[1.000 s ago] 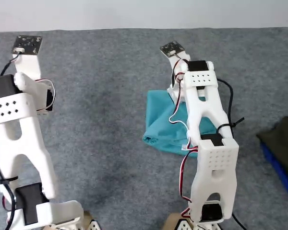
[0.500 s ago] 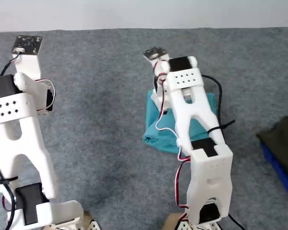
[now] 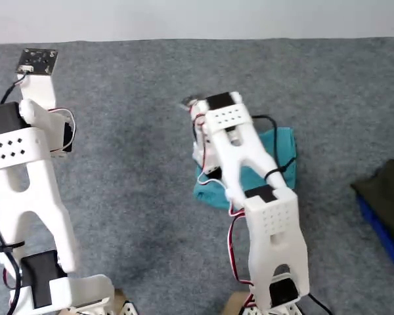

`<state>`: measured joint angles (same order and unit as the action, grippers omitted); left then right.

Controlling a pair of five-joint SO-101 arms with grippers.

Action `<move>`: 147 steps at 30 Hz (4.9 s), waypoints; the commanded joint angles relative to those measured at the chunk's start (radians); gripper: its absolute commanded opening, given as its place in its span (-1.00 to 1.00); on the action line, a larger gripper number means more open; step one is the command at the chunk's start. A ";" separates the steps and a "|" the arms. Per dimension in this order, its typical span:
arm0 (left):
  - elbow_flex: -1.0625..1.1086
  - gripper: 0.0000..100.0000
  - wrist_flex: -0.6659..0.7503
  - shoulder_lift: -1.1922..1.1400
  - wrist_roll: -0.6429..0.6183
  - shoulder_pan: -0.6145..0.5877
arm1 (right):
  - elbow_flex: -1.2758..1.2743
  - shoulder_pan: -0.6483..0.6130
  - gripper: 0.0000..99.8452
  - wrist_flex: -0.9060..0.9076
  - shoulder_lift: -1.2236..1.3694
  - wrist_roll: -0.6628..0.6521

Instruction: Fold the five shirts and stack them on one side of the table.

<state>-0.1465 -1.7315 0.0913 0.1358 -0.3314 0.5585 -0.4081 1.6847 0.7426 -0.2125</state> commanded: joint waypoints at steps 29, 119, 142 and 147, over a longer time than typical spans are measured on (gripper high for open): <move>-0.002 -0.99 -0.020 0.038 0.058 -0.008 | 0.060 0.237 -0.98 0.001 -0.061 0.008; -0.002 -0.99 -0.021 0.040 0.055 -0.002 | -0.391 0.354 -0.98 -0.004 -0.498 -0.086; -0.002 -0.99 -0.023 0.043 0.055 -0.003 | -0.422 0.446 -0.98 0.104 -0.447 -0.048; -0.002 -0.99 -0.023 0.041 0.055 -0.003 | -0.560 0.444 -0.98 0.031 -0.461 -0.087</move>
<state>-0.1465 -1.7315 0.0913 0.1849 -0.3314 0.0491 0.0261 1.7400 0.3514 -0.2816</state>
